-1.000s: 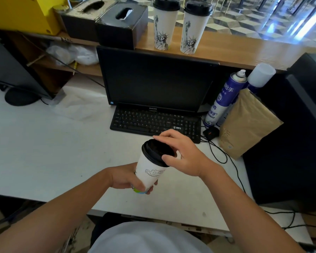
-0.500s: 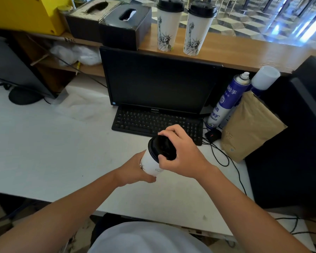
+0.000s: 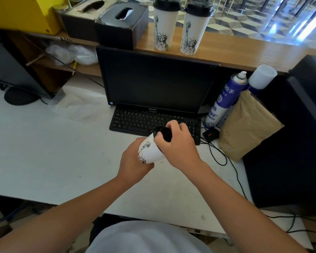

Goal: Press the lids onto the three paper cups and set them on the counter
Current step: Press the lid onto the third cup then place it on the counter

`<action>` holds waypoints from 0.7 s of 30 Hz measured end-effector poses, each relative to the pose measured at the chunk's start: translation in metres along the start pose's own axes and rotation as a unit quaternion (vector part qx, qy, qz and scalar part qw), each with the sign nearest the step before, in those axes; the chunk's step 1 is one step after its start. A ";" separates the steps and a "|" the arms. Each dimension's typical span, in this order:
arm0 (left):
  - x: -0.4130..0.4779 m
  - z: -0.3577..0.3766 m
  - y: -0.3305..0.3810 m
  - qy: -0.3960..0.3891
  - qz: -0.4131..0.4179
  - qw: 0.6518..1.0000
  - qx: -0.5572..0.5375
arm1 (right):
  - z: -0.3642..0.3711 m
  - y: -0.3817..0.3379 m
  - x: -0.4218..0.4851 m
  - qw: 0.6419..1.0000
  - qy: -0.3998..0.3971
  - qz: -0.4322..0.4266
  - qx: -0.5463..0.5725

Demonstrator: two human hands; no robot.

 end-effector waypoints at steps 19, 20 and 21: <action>-0.017 0.036 -0.005 -0.132 0.009 0.988 -0.077 | 0.051 0.074 -0.006 0.873 -0.078 0.208 0.435; -0.018 0.036 -0.009 -0.131 -0.002 0.988 -0.083 | 0.054 0.078 -0.007 0.872 -0.078 0.210 0.436; -0.019 0.036 -0.012 -0.129 -0.012 0.987 -0.095 | 0.056 0.081 -0.008 0.870 -0.082 0.211 0.439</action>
Point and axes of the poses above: each hand's wrist, its own x-axis towards the middle knuckle, its own z-axis out of the palm, y = z × x, the point moved 10 cm from there along x, towards the middle knuckle, and after that the axes turned 9 degrees about z, right-handed, at the moved point
